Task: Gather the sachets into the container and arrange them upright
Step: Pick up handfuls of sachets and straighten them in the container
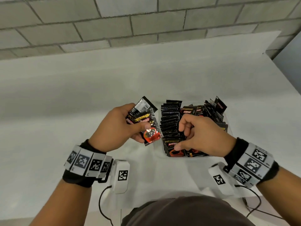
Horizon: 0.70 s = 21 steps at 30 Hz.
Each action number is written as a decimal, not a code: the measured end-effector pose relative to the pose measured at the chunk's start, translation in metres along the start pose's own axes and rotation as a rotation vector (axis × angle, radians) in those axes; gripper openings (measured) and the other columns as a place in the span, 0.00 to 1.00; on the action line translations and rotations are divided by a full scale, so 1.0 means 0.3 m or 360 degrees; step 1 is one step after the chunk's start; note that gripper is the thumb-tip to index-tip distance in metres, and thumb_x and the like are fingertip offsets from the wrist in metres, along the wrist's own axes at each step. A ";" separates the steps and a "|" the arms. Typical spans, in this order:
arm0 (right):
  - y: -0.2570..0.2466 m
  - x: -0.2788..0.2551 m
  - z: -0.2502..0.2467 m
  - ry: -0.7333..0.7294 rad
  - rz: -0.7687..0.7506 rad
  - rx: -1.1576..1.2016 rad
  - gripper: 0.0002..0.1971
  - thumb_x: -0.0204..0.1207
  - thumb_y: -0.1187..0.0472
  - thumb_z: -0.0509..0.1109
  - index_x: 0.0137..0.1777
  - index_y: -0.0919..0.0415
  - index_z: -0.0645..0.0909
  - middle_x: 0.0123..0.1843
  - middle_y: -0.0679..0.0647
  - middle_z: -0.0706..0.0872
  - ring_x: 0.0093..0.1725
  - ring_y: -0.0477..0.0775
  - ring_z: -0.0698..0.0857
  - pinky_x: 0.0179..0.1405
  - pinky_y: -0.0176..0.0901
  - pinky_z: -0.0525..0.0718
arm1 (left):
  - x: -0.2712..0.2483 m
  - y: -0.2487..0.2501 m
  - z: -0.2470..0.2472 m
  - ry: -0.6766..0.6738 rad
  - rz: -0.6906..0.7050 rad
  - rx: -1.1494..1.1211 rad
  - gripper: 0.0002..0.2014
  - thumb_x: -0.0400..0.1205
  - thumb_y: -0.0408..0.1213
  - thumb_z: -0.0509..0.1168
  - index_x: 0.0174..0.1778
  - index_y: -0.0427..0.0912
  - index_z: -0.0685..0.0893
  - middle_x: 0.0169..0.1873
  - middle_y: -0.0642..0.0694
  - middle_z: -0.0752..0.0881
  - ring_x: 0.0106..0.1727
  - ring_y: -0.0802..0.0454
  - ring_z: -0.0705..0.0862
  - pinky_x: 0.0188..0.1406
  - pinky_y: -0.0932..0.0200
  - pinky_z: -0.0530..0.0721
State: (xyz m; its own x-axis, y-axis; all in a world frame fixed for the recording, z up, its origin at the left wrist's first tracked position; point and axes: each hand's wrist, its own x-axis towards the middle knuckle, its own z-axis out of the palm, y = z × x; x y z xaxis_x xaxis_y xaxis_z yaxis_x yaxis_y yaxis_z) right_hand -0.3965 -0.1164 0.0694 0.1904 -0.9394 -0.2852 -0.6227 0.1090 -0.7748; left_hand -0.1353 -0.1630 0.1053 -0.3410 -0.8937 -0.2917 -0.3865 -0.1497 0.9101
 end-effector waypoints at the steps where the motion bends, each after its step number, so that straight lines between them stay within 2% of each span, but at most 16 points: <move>1: -0.008 -0.004 -0.008 0.0038 -0.0020 0.0044 0.23 0.56 0.48 0.91 0.43 0.49 0.80 0.39 0.52 0.85 0.30 0.54 0.85 0.35 0.59 0.89 | -0.002 0.005 0.010 -0.0020 0.0006 0.0009 0.15 0.78 0.29 0.78 0.59 0.40 0.87 0.42 0.45 0.95 0.33 0.43 0.94 0.31 0.61 0.90; 5: -0.067 -0.006 -0.029 0.0233 -0.0130 0.0272 0.16 0.66 0.47 0.85 0.45 0.52 0.83 0.37 0.53 0.88 0.34 0.60 0.88 0.37 0.61 0.91 | 0.000 0.022 0.050 -0.0148 0.0043 -0.0080 0.18 0.76 0.27 0.79 0.61 0.40 0.86 0.43 0.44 0.94 0.33 0.44 0.94 0.31 0.56 0.92; 8: -0.096 0.000 -0.012 0.0116 -0.0192 0.0512 0.26 0.68 0.57 0.86 0.62 0.49 0.78 0.40 0.53 0.88 0.38 0.66 0.89 0.37 0.60 0.92 | 0.006 0.035 0.078 -0.0247 0.0096 -0.0184 0.19 0.77 0.27 0.78 0.64 0.41 0.86 0.47 0.43 0.94 0.36 0.44 0.94 0.33 0.52 0.93; 10: -0.090 0.002 -0.001 0.0028 -0.0225 0.0499 0.34 0.72 0.66 0.83 0.72 0.44 0.72 0.39 0.55 0.87 0.37 0.63 0.90 0.38 0.56 0.92 | 0.010 0.041 0.087 -0.0270 0.0135 -0.0224 0.18 0.78 0.30 0.76 0.64 0.42 0.86 0.47 0.42 0.94 0.37 0.42 0.93 0.34 0.50 0.93; 11: -0.084 0.000 -0.002 0.0011 -0.0237 0.0464 0.35 0.73 0.68 0.81 0.74 0.43 0.70 0.38 0.57 0.87 0.36 0.61 0.90 0.38 0.54 0.92 | 0.011 0.041 0.085 -0.0259 0.0145 -0.0233 0.17 0.80 0.33 0.75 0.64 0.42 0.86 0.45 0.41 0.94 0.37 0.41 0.93 0.35 0.49 0.94; 13: -0.067 -0.005 -0.016 0.0034 -0.0229 0.0395 0.30 0.76 0.68 0.79 0.72 0.46 0.74 0.38 0.59 0.87 0.36 0.58 0.91 0.38 0.53 0.92 | 0.016 0.029 0.070 -0.0199 0.0130 -0.0248 0.11 0.84 0.36 0.71 0.62 0.40 0.85 0.40 0.36 0.92 0.35 0.35 0.92 0.37 0.44 0.94; 15: -0.042 -0.014 -0.034 0.0102 -0.0180 0.0314 0.23 0.78 0.67 0.77 0.71 0.52 0.78 0.38 0.56 0.88 0.36 0.54 0.91 0.39 0.53 0.92 | 0.022 0.007 0.046 -0.0146 0.0071 -0.0328 0.07 0.88 0.33 0.66 0.60 0.36 0.81 0.38 0.31 0.90 0.34 0.29 0.90 0.38 0.41 0.92; 18: -0.007 -0.029 -0.042 0.0105 -0.0163 0.0190 0.17 0.81 0.65 0.74 0.68 0.55 0.81 0.37 0.55 0.90 0.34 0.51 0.91 0.40 0.51 0.92 | 0.028 -0.012 0.019 -0.0089 -0.0009 -0.0503 0.12 0.80 0.32 0.63 0.58 0.34 0.75 0.38 0.25 0.89 0.30 0.29 0.87 0.30 0.48 0.87; 20: 0.011 -0.033 -0.029 0.0028 -0.0165 0.0116 0.11 0.81 0.66 0.73 0.61 0.54 0.84 0.36 0.55 0.90 0.34 0.51 0.91 0.39 0.51 0.92 | 0.028 -0.018 0.008 -0.0057 -0.0027 -0.0512 0.11 0.77 0.33 0.61 0.55 0.37 0.72 0.40 0.25 0.90 0.30 0.30 0.86 0.26 0.50 0.85; 21: 0.021 -0.033 -0.020 -0.0001 -0.0153 0.0088 0.09 0.80 0.66 0.74 0.57 0.55 0.85 0.36 0.54 0.89 0.33 0.50 0.91 0.38 0.51 0.92 | 0.028 -0.021 0.005 -0.0041 -0.0021 -0.0489 0.09 0.79 0.32 0.62 0.54 0.37 0.72 0.42 0.26 0.90 0.31 0.30 0.87 0.26 0.50 0.85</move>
State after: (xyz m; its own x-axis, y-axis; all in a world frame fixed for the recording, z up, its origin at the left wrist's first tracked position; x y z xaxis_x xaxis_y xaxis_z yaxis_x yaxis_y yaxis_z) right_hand -0.4069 -0.1084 0.0706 0.2475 -0.9463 -0.2082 -0.5588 0.0362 -0.8285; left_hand -0.1370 -0.1690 0.0967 -0.3606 -0.8804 -0.3079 -0.1149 -0.2856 0.9514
